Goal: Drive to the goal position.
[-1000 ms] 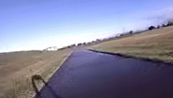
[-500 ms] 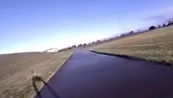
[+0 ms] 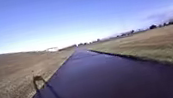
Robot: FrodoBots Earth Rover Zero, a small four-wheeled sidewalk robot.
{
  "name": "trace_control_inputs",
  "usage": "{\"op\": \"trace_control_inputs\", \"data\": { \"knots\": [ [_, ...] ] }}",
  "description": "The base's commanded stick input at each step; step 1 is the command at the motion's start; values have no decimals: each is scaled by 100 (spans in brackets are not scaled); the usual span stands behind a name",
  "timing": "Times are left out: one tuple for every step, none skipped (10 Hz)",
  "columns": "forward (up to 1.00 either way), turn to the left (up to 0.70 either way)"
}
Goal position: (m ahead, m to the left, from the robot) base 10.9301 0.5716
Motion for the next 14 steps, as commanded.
{"op": "trace_control_inputs", "data": {
  "knots": [
    [100, 0],
    [100, 1],
    [100, 6],
    [100, 24],
    [100, 38],
    [100, 31],
    [100, 23],
    [100, 15],
    [100, 8],
    [100, 6],
    [100, 12],
    [100, 18],
    [100, 16],
    [100, 3]
  ]
}}
